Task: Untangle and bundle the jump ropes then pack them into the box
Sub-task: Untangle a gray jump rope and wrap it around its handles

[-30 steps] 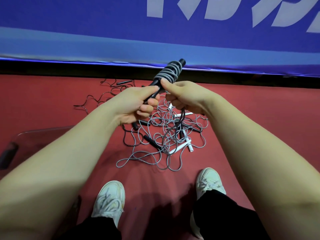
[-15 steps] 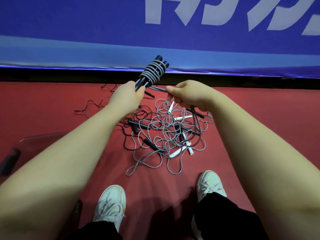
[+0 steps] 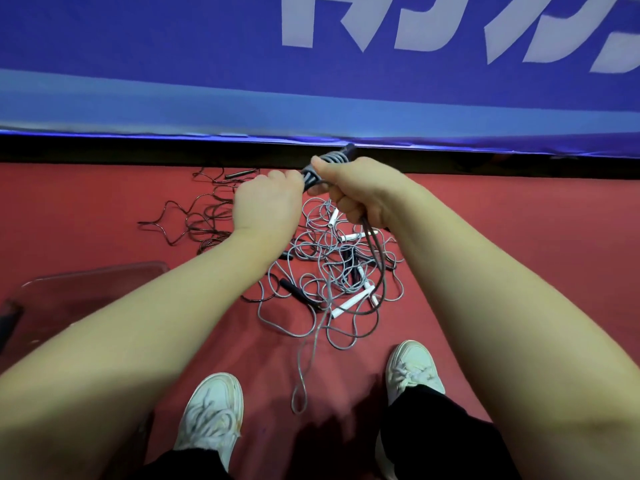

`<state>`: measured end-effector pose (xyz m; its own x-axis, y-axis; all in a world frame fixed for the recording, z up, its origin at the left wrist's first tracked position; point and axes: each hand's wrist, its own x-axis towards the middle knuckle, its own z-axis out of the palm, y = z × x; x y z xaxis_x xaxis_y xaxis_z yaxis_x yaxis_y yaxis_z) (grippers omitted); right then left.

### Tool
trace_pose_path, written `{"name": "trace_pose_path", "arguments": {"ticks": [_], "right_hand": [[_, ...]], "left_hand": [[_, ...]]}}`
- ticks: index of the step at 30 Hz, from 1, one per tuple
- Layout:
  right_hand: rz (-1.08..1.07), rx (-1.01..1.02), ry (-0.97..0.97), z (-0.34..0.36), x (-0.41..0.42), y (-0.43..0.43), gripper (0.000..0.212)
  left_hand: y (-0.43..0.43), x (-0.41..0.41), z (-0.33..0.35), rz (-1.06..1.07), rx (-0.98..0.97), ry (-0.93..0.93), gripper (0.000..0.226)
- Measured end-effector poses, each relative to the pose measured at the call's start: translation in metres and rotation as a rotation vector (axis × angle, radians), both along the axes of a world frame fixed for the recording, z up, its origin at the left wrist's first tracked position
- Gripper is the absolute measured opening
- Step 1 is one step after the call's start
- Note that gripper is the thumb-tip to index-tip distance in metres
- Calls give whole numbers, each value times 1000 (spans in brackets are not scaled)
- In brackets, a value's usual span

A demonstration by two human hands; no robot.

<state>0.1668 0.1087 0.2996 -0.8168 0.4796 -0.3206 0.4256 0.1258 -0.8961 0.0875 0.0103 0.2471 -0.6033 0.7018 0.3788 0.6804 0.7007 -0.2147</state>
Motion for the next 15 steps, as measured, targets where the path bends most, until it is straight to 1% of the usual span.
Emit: {"name": "trace_pose_path", "arguments": {"ticks": [4,6,7,8,10,13,15], "right_hand": [[-122,-80,-1,-13,1,3,48],[-166,-118,15,-17,0,1,47],[-188,-140,28,-19,-1,0,46],[-209,-163,42,-19,-1,-1,45],[-233,-199,61,-19,-3,-3,45],[-247,-230,67,-16,-2,-2,47],[-278,-262,87,-15,-3,-2,44]], "left_hand": [[0,4,4,-29,-15,71,26],[-4,3,3,-57,27,100,22],[-7,4,7,-53,13,84,19],[-8,4,9,-41,4,105,22],[-7,-2,10,-75,53,182,32],[-7,-3,12,-124,63,223,32],[-7,-1,14,-120,37,258,31]]}}
